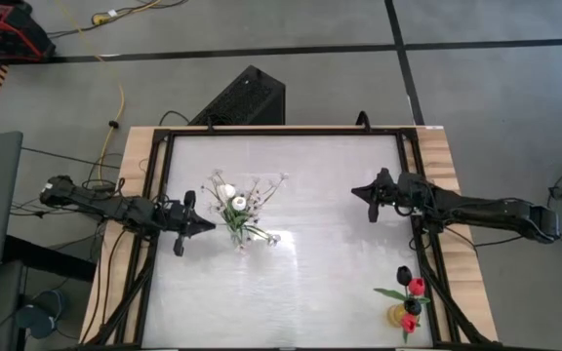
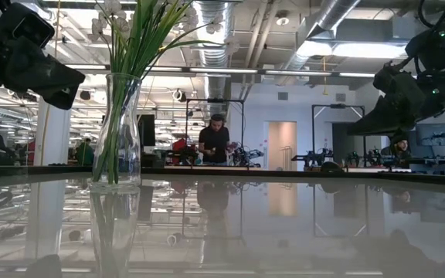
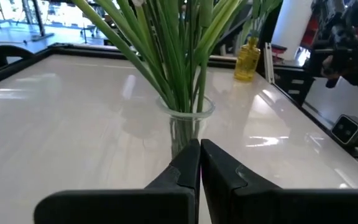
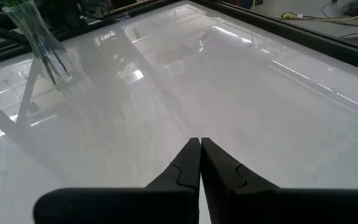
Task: Sort flowers into vase by color
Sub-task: Return to Home Position
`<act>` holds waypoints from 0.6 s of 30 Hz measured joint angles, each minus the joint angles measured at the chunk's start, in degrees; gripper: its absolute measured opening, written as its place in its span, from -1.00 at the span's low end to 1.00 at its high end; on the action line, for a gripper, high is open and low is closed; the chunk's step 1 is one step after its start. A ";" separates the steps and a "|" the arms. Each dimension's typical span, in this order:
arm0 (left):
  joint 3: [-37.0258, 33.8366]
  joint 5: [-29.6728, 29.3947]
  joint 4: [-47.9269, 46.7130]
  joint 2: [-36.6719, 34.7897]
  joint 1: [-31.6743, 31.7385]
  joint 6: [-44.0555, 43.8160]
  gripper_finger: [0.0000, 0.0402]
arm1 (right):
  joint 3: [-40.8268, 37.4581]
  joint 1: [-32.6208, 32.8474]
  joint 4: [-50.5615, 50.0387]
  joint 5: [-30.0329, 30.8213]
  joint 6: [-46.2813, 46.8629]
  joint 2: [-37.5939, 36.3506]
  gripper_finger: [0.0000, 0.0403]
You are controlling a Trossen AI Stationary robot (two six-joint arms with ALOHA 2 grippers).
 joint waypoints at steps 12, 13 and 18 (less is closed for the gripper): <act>0.00 -0.15 0.00 0.00 0.01 0.35 -1.00 | 0.00 0.00 0.06 0.02 0.01 0.00 -0.75; 0.00 -0.15 0.00 0.00 -0.01 0.21 -1.00 | 0.00 0.00 0.05 0.02 0.01 0.00 -0.75; 0.00 -0.16 0.00 0.00 0.00 0.35 -1.00 | 0.02 0.00 0.09 0.02 0.02 0.00 -0.75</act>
